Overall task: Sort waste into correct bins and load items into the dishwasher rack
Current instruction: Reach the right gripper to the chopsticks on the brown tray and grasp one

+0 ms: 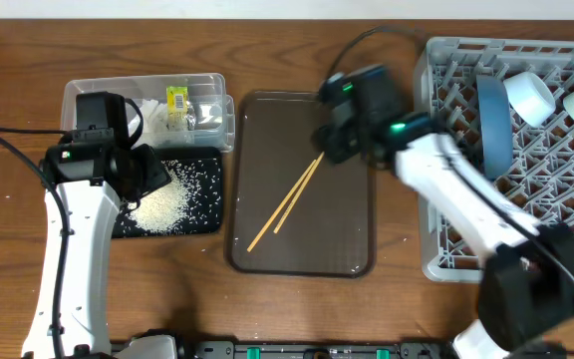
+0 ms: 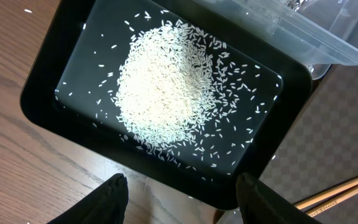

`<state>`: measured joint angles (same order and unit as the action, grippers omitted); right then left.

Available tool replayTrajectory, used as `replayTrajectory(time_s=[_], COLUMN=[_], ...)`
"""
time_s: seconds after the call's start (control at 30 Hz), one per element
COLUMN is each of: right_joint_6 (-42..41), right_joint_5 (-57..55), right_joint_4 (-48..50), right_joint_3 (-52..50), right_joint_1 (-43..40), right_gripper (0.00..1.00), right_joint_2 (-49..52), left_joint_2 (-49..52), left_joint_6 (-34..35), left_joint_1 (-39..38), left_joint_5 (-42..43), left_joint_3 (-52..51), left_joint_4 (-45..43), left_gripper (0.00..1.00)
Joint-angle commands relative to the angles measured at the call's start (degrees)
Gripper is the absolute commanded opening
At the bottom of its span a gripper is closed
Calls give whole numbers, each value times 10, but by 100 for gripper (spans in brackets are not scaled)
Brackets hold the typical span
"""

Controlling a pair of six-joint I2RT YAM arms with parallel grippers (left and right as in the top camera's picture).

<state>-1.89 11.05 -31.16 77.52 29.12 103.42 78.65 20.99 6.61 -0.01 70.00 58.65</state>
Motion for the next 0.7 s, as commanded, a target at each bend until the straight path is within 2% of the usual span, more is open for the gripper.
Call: replayTrajectory(time_s=[0.0, 0.17, 0.27, 0.67], right_joint_6=[-92, -162, -170, -180], right_joint_5=[-27, -144, -185, -182], right_joint_4=[-3, -23, -23, -32], right_joint_3=[3, 3, 3, 3], right_joint_1=[47, 104, 125, 147], right_gripper=[55, 52, 52, 46], right_joint_2=[31, 67, 85, 140], left_joint_2=[0, 0, 0, 0], left_joint_6=[3, 3, 3, 3], left_joint_1=[2, 2, 2, 2], left_joint_5=[-5, -5, -5, -4], left_joint_3=[0, 0, 0, 0], left_joint_4=[2, 3, 2, 2], left_gripper=[59, 59, 59, 59])
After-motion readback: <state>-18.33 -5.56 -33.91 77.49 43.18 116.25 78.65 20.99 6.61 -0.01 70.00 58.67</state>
